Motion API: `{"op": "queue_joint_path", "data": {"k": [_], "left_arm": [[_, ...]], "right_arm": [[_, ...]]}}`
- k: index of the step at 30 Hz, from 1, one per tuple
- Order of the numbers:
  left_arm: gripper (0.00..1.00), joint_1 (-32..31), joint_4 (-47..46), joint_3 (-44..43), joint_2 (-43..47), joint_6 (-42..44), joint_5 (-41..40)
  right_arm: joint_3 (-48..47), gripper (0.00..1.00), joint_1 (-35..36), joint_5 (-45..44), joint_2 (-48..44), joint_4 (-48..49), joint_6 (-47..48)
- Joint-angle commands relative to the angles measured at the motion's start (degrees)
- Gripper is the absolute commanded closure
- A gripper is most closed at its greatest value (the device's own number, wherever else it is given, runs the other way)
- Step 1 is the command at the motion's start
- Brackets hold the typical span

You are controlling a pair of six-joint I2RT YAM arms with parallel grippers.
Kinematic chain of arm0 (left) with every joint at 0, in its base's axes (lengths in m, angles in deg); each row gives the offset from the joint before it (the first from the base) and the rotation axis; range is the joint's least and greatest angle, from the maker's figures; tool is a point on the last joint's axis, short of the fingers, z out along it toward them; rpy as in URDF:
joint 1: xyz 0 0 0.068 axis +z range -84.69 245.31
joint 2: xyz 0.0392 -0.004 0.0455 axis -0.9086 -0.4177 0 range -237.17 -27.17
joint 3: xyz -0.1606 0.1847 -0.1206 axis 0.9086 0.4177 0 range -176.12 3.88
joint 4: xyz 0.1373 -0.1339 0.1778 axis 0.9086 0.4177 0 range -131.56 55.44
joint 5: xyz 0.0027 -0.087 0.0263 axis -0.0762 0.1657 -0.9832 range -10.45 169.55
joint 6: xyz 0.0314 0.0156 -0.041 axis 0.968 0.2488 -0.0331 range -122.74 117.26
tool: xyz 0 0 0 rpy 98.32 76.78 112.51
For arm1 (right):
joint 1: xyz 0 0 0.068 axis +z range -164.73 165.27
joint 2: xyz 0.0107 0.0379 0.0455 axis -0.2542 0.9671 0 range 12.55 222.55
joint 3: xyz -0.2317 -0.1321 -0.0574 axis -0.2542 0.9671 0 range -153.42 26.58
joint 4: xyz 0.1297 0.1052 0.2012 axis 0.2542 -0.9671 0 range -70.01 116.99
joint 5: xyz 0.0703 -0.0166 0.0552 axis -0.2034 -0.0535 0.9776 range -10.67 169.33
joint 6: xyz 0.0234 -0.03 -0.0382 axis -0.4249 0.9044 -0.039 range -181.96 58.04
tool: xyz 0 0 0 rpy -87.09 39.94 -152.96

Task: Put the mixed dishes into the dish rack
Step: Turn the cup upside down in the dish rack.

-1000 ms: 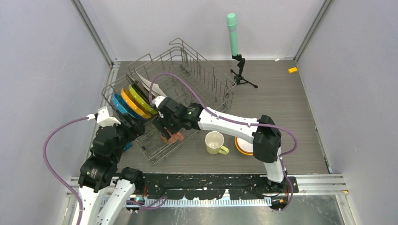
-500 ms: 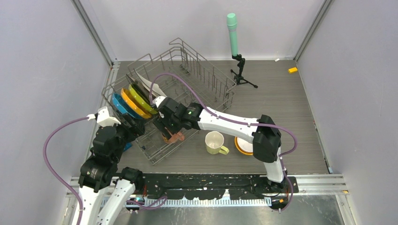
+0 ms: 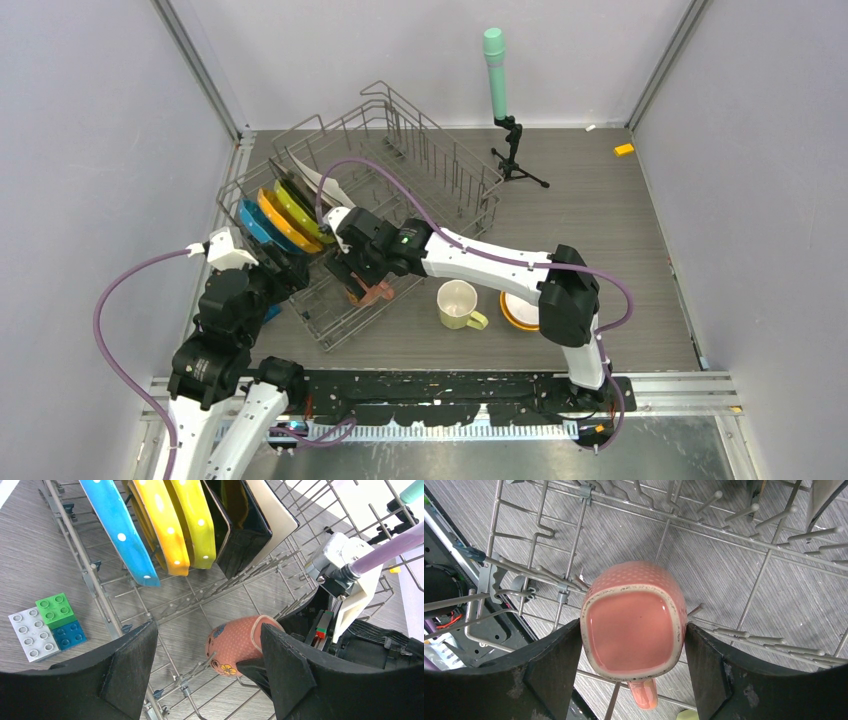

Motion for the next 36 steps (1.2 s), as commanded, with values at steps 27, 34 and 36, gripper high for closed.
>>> {"op": "queue_joint_path", "data": {"k": [27, 34, 36], "left_arm": [[0.23, -0.2, -1.2, -0.2, 0.2, -0.4, 0.3], [0.23, -0.2, -1.2, -0.4, -0.1, -0.3, 0.9], [0.23, -0.2, -1.0, -0.8, -0.2, -0.1, 0.9]], "right_arm": [[3.7, 0.19, 0.5, 4.1, -7.4, 3.1, 16.8], [3.7, 0.17, 0.5, -0.9, -13.2, 4.4, 12.1], [6.5, 0.17, 0.5, -2.5, -16.5, 7.3, 9.8]]}}
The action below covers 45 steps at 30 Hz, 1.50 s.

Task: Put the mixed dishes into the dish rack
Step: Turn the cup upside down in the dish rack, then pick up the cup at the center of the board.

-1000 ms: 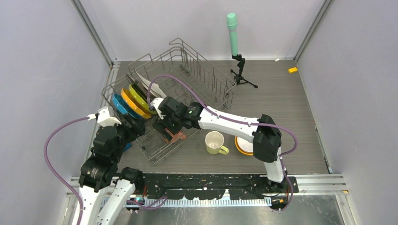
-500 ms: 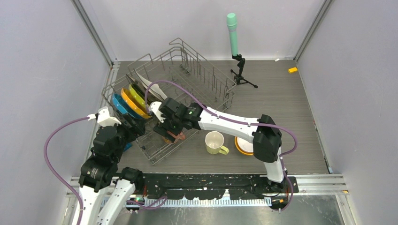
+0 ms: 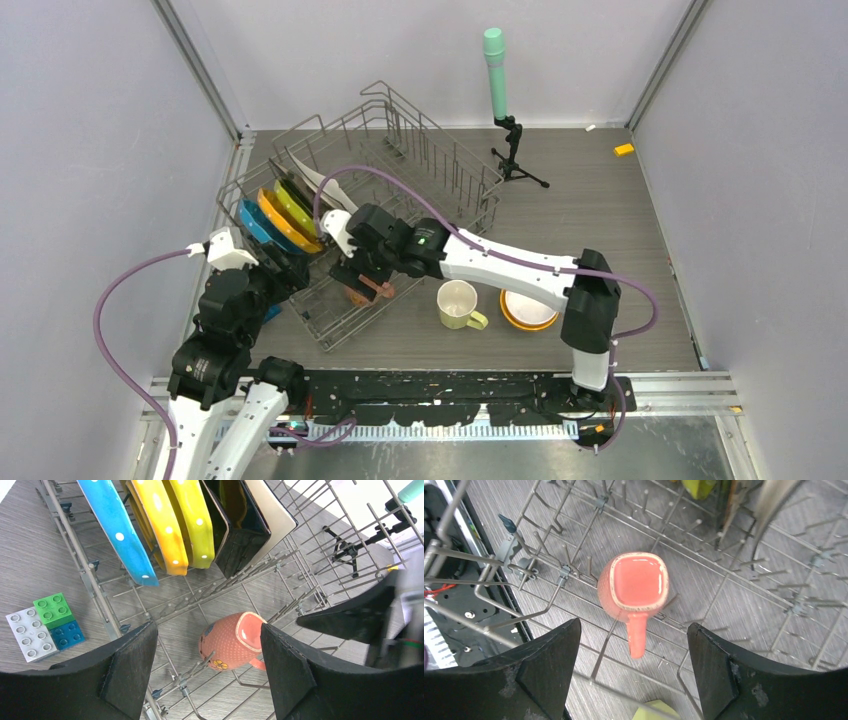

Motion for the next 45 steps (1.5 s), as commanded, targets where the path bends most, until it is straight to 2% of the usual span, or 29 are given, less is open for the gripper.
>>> {"op": "queue_joint_path", "data": {"k": [1, 7, 11, 18, 23, 26, 31, 35, 37, 40, 42, 45], "left_arm": [[0.23, -0.2, -0.9, -1.0, -0.3, 0.2, 0.8], [0.22, -0.2, -3.3, -0.7, -0.8, 0.8, 6.7], [0.18, -0.2, -9.8, 1.1, -0.6, 2.3, 16.2], [0.17, -0.2, -16.3, 1.0, -3.3, 1.7, 27.1], [0.23, -0.3, -18.1, 0.7, -6.4, 0.3, 34.0], [0.27, -1.3, -17.7, 0.1, -8.0, 0.1, 34.6], [0.3, -8.7, -14.3, -2.4, -10.6, 0.8, 27.9], [0.32, -22.6, -14.0, -3.1, -14.4, 1.1, 14.3], [0.32, -32.2, -14.2, -4.2, -17.7, 1.4, 5.7], [0.32, -43.2, -15.8, -6.7, -23.0, 3.0, -5.0], [0.32, -48.4, -16.1, -8.9, -28.1, 3.4, -9.3], [0.33, -51.9, -15.4, -11.6, -35.1, 1.0, -12.0]], "right_arm": [[5.4, 0.17, 0.4, -4.9, -10.2, 6.5, -5.0], [21.7, 0.17, 0.4, -14.9, -24.0, 20.9, -15.6], [32.7, 0.17, 0.4, -23.5, -34.1, 25.0, -24.1], [47.0, 0.19, 0.2, -33.0, -50.4, 20.6, -38.8], [57.6, 0.21, 0.1, -34.9, -60.0, 16.0, -49.9], [62.4, 0.21, 0.1, -37.0, -64.1, 13.7, -54.0], [66.1, 0.24, -0.2, -40.5, -69.8, 10.8, -57.7], [65.6, 0.32, -0.7, -38.4, -70.2, 10.5, -56.6], [64.6, 0.33, -1.1, -35.9, -69.0, 10.5, -55.6], [62.7, 0.35, -2.0, -30.3, -64.8, 10.5, -53.5], [61.2, 0.37, -2.2, -30.0, -62.3, 9.5, -53.8], [60.6, 0.38, -2.2, -32.3, -60.9, 8.9, -55.1]]}}
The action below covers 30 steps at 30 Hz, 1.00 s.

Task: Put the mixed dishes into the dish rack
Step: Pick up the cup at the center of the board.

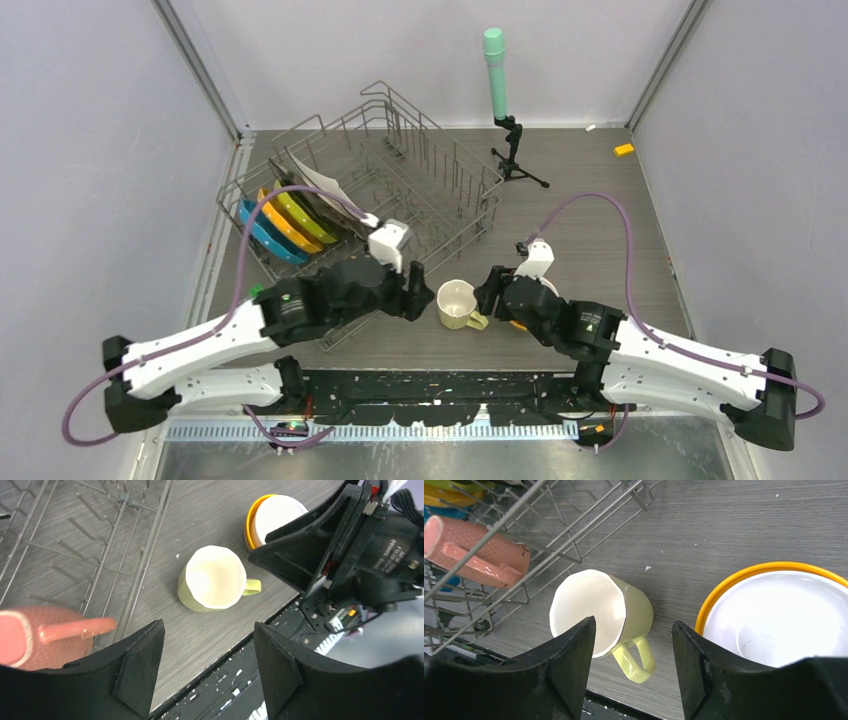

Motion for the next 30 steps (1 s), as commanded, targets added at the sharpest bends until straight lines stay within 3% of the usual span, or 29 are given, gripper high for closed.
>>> {"op": "queue_joint_path", "data": {"k": [1, 12, 23, 30], "left_arm": [[0.33, -4.4, -1.7, -4.8, -8.6, -2.5, -12.1], [0.33, -6.4, -0.3, -5.0, -22.3, -23.3, -14.6], [0.44, -6.4, -0.3, -7.5, -33.9, -28.4, -18.1], [0.58, -6.5, -1.2, -6.7, -36.9, -28.8, -18.3]], "right_arm": [[-2.8, 0.38, -0.2, -1.8, 0.6, 0.1, -1.6], [1.8, 0.38, -0.3, -7.4, -11.8, -0.9, -5.0], [2.4, 0.38, -0.3, -5.2, -12.7, -1.0, -5.4], [1.6, 0.38, -0.3, -4.4, -11.0, -1.1, -5.2]]}}
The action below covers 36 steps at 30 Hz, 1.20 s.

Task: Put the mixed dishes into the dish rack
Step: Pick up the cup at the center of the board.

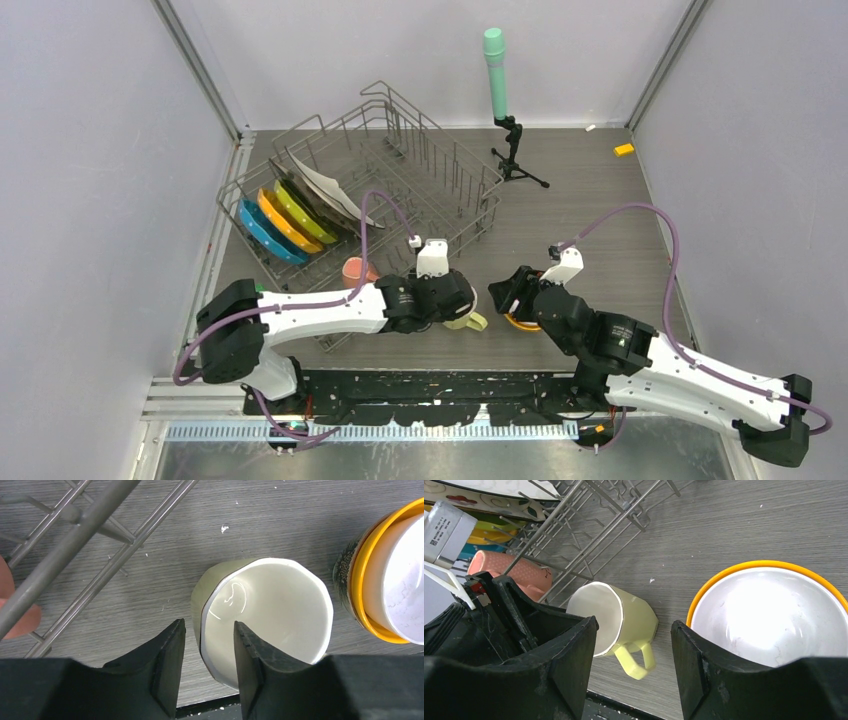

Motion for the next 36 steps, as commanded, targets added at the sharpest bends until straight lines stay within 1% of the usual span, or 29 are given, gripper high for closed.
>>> {"op": "queue_joint_path", "data": {"k": [1, 4, 6, 9, 13, 14, 17, 20, 23, 24, 26, 29, 32, 36], "left_arm": [[0.62, -0.2, -1.2, -0.9, -0.8, -1.4, -2.6], [0.79, -0.2, -1.6, 0.1, -0.2, -1.2, -2.7], [0.86, -0.2, -2.3, 0.8, 0.5, -0.6, -2.5], [0.99, -0.2, -3.6, 1.5, 1.6, 1.1, -1.8], [1.0, -0.4, -5.2, 2.7, 4.2, 3.4, -0.5], [1.0, -0.7, -7.5, 3.9, 5.8, 4.9, -0.5], [1.0, -1.0, -16.6, 9.1, 12.1, 10.7, 1.2], [1.0, -0.9, -25.5, 13.7, 19.6, 17.3, 3.6], [1.0, -0.8, -28.2, 14.5, 25.8, 20.8, 6.6], [1.0, -0.6, -29.0, 14.4, 27.3, 22.5, 8.9], [1.0, 0.7, -29.0, 13.4, 29.4, 25.1, 14.7], [1.0, 5.0, -27.8, 12.2, 31.6, 25.5, 23.3], [1.0, 9.9, -29.0, 13.3, 34.1, 25.0, 30.3], [1.0, 17.8, -31.2, 14.5, 37.3, 24.2, 41.5]], "right_arm": [[-1.2, 0.38, -0.2, -1.3, 0.3, 1.4, -1.6], [-1.1, 0.38, -0.2, -1.7, 0.3, 1.4, -1.6], [-0.9, 0.38, -0.2, -1.9, 0.4, 1.4, -1.7], [-0.7, 0.38, -0.2, -2.1, 0.6, 1.4, -2.2], [-0.7, 0.37, -0.2, -1.9, 0.9, 1.5, -3.0], [-0.8, 0.36, -0.2, -1.7, 0.8, 1.4, -2.9], [-0.1, 0.3, -0.2, 1.7, -0.6, 3.6, -0.3], [0.6, 0.22, -0.2, 2.8, -2.4, 5.3, 0.0], [1.0, 0.19, -0.2, 3.7, -4.9, 6.0, 0.4], [1.1, 0.19, -0.2, 4.5, -5.5, 6.6, 0.9], [1.8, 0.18, -0.2, 10.1, -7.5, 9.6, 2.7], [3.1, 0.18, -0.2, 14.2, -11.2, 14.5, 3.9], [3.5, 0.18, -0.2, 16.9, -13.4, 16.5, 4.9], [3.3, 0.18, -0.3, 20.2, -14.9, 19.0, 6.5]]}}
